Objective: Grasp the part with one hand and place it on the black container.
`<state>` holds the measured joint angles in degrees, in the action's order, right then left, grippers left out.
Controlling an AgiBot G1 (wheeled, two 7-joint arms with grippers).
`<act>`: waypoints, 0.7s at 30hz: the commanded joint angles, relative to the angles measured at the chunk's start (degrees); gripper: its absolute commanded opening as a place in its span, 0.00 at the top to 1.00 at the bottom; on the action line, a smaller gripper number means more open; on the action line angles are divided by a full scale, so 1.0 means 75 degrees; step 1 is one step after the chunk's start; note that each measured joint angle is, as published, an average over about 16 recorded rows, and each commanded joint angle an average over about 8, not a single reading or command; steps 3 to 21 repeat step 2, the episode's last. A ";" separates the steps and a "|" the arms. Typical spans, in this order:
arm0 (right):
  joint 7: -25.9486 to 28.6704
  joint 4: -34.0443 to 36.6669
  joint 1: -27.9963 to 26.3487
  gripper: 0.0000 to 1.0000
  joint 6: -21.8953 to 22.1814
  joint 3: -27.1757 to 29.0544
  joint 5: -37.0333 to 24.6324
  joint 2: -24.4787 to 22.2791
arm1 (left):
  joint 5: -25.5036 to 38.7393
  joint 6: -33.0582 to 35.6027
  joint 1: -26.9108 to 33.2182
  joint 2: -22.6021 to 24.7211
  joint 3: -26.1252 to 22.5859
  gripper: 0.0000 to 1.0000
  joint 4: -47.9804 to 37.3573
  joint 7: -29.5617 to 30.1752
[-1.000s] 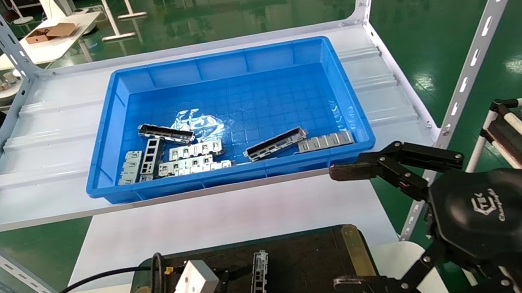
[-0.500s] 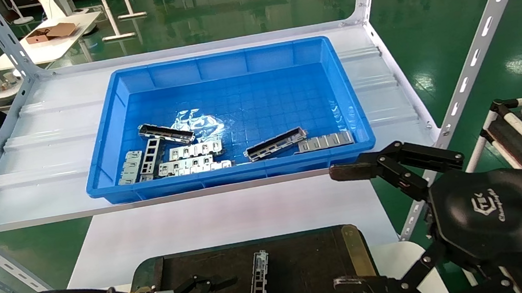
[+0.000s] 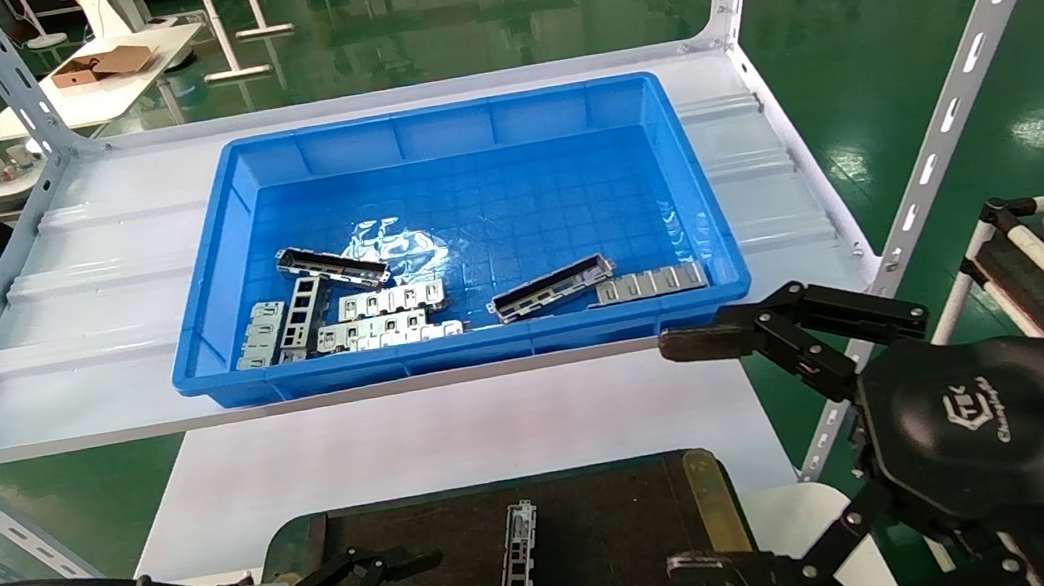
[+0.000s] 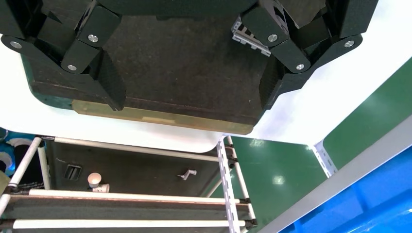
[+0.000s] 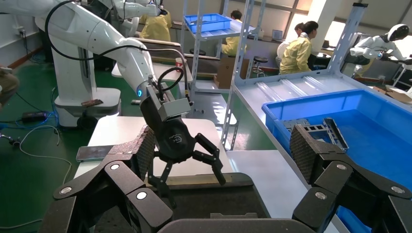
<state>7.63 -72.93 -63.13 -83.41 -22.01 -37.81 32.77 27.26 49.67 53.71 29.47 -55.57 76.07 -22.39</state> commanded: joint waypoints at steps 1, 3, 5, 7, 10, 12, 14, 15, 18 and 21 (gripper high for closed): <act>0.0000 0.0000 0.0000 0.00 0.0000 0.0000 0.0000 0.0000 | -0.0072 0.0040 0.0012 -0.0081 0.0013 0.00 0.0015 0.0106; 0.0000 0.0000 0.0000 0.00 0.0000 0.0000 0.0000 0.0000 | -0.0076 0.0041 0.0017 -0.0088 0.0013 0.00 0.0016 0.0121; 0.0000 0.0000 0.0000 0.00 0.0000 0.0000 0.0000 0.0000 | -0.0076 0.0041 0.0017 -0.0088 0.0013 0.00 0.0016 0.0121; 0.0000 0.0000 0.0000 0.00 0.0000 0.0000 0.0000 0.0000 | -0.0076 0.0041 0.0017 -0.0088 0.0013 0.00 0.0016 0.0121; 0.0000 0.0000 0.0000 0.00 0.0000 0.0000 0.0000 0.0000 | -0.0076 0.0041 0.0017 -0.0088 0.0013 0.00 0.0016 0.0121; 0.0000 0.0000 0.0000 0.00 0.0000 0.0000 0.0000 0.0000 | -0.0076 0.0041 0.0017 -0.0088 0.0013 0.00 0.0016 0.0121; 0.0000 0.0000 0.0000 0.00 0.0000 0.0000 0.0000 0.0000 | -0.0076 0.0041 0.0017 -0.0088 0.0013 0.00 0.0016 0.0121; 0.0000 0.0000 0.0000 0.00 0.0000 0.0000 0.0000 0.0000 | -0.0076 0.0041 0.0017 -0.0088 0.0013 0.00 0.0016 0.0121; 0.0000 0.0000 0.0000 0.00 0.0000 0.0000 0.0000 0.0000 | -0.0076 0.0041 0.0017 -0.0088 0.0013 0.00 0.0016 0.0121; 0.0000 0.0000 0.0000 0.00 0.0000 0.0000 0.0000 0.0000 | -0.0076 0.0041 0.0017 -0.0088 0.0013 0.00 0.0016 0.0121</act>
